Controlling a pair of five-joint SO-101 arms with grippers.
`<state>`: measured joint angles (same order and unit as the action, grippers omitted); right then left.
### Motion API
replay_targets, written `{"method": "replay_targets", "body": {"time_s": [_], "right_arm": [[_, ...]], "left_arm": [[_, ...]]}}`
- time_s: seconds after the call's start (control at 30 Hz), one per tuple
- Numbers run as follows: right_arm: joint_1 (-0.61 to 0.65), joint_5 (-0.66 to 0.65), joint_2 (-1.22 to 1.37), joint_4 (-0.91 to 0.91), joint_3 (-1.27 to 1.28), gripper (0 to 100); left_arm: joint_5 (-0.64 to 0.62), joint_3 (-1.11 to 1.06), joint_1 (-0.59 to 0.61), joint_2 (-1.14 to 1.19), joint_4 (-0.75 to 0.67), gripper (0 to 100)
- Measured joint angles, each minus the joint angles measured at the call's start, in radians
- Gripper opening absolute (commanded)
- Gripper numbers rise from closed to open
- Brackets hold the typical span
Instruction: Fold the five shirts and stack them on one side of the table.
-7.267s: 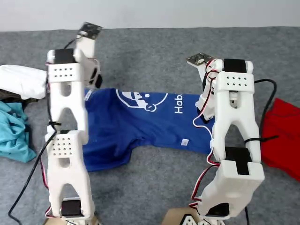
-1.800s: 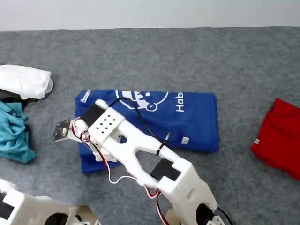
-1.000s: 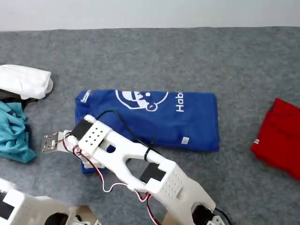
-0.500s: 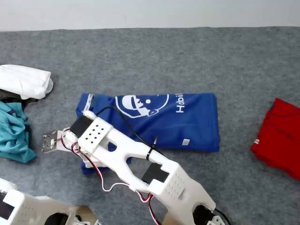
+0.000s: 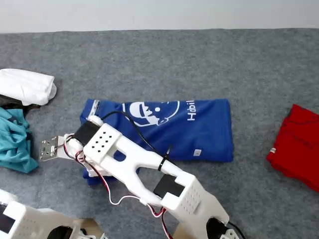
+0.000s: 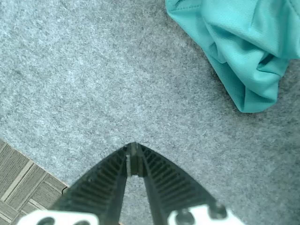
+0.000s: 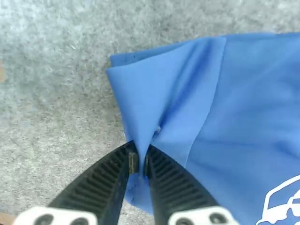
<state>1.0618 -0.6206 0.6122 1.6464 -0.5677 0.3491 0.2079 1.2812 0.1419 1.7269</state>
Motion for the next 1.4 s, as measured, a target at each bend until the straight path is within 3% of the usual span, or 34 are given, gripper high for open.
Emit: {"method": "replay_targets", "body": {"time_s": [0.17,0.37,0.47,0.7,1.03,1.4], "right_arm": [[0.005,0.002,0.0,0.057,0.0,2.0],[0.002,0.002,0.018,0.044,0.0,21.8],[-0.034,0.025,0.035,-0.009,0.0,27.1],[-0.089,0.04,0.046,-0.106,-0.077,26.5],[-0.209,0.04,0.19,-0.419,-0.133,3.5],[-0.233,0.035,0.339,-0.681,-0.141,1.8]], "left_arm": [[0.0,0.0,0.0,0.0,0.0,0],[0.0,0.0,0.0,0.0,0.0,0],[0.0,0.0,0.0,0.0,0.0,0],[0.0,0.0,0.0,0.0,0.0,0],[0.0,0.0,-0.023,0.0,0.0,0],[0.0,0.0,-0.037,0.0,0.0,0]]}}
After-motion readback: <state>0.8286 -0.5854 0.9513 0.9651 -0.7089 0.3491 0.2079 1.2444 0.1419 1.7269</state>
